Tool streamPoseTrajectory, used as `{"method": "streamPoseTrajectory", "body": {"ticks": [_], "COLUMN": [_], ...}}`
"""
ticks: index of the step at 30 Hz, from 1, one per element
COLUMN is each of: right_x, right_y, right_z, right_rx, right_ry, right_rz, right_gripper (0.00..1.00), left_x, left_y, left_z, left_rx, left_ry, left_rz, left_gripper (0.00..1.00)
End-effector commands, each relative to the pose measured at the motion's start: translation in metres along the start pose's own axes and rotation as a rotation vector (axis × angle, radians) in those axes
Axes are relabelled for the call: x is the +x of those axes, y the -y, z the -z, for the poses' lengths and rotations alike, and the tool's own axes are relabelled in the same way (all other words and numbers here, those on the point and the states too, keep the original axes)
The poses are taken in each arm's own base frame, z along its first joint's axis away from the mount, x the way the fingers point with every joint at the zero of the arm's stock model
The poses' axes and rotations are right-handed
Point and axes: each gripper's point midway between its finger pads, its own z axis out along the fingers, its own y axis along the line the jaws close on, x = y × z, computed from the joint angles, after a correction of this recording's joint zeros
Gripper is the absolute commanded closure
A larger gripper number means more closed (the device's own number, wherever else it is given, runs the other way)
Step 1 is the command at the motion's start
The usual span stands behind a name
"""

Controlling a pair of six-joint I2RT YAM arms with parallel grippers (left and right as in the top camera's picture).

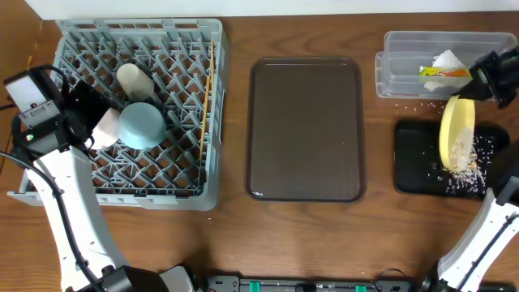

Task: Sort waste into correct bins and load items into the dishwasher
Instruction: 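Tilt the yellow plate to dump the rice onto the black tray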

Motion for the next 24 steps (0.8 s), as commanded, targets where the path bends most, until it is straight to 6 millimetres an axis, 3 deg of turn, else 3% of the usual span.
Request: {"method": "streamPoseTrajectory", "body": {"ticks": [1, 17, 24], "right_x": [0.003, 0.009, 0.001], "right_y": [-0.001, -0.02, -0.016], "right_z": [0.006, 0.022, 0.035], "right_rx": [-0.072, -0.336, -0.397], "right_ry": [-0.033, -0.156, -0.152], "right_rz": [0.01, -0.062, -0.091], "right_gripper": [0.99, 0.99, 0.99], "left_x": [-0.002, -0.002, -0.002], "left_y": [-0.001, -0.001, -0.001], "left_z": [-0.001, -0.001, -0.001], "left_rx": [-0.008, -0.008, -0.008], "left_ry": [0.004, 0.004, 0.004], "left_rz": [-0.005, -0.005, -0.005], "left_gripper": [0.06, 0.06, 0.06]}}
